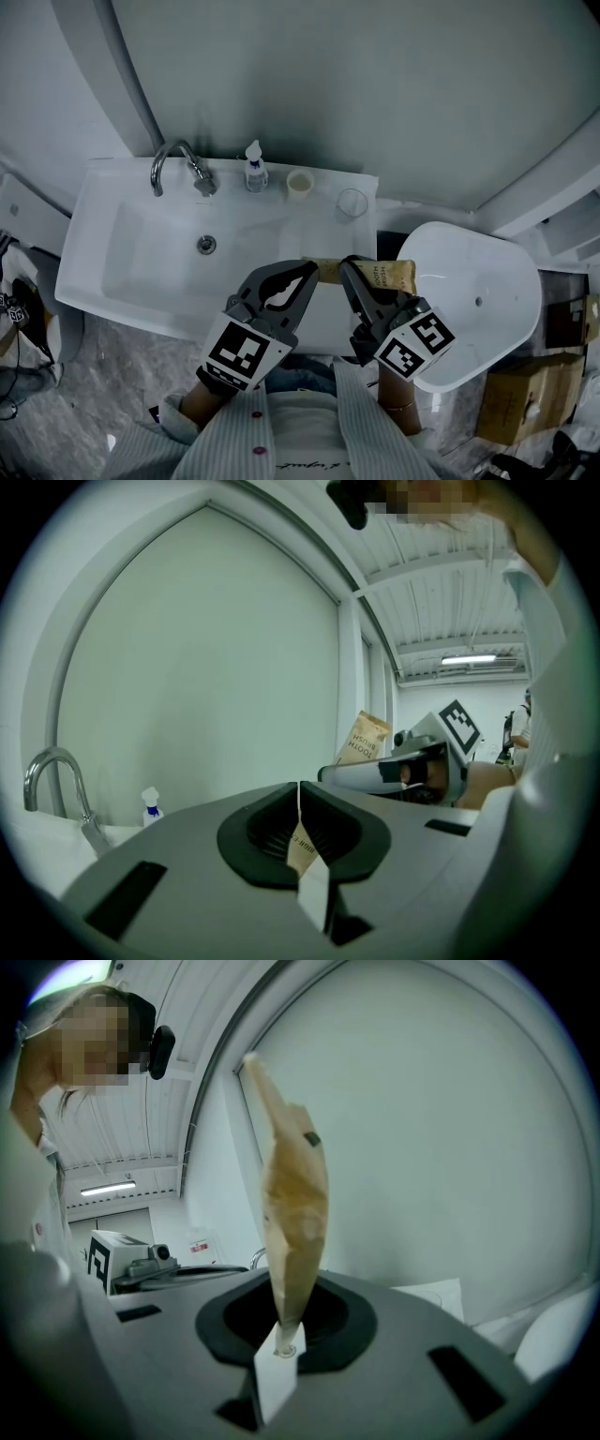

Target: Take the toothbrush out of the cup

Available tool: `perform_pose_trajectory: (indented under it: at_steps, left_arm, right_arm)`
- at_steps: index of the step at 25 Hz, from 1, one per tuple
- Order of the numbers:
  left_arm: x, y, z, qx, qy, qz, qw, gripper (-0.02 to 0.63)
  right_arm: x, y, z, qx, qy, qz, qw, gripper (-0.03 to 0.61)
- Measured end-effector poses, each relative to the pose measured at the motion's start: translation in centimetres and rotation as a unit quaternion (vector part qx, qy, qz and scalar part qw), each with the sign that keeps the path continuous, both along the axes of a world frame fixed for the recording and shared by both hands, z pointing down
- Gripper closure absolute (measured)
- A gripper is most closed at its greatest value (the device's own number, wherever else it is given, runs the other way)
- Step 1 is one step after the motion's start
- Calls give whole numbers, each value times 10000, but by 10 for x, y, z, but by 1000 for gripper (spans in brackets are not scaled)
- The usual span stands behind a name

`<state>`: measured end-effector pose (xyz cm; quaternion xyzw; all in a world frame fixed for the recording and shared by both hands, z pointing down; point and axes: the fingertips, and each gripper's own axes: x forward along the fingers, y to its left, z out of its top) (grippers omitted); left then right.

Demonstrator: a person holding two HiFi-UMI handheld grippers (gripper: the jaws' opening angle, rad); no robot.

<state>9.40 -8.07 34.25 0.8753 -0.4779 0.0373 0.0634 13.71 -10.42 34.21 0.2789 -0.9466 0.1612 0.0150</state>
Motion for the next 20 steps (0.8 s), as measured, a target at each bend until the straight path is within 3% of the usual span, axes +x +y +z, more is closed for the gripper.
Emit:
perform_pose_trajectory:
  at_steps: [15, 20]
  left_arm:
    - [10, 4, -10, 203, 25, 451, 9988, 592]
    - [13, -3, -15, 545, -163, 739, 9956, 592]
  right_arm:
    - [2, 0, 3, -81, 2, -47, 10000, 537]
    - [9, -11, -3, 65, -36, 108, 9999, 537]
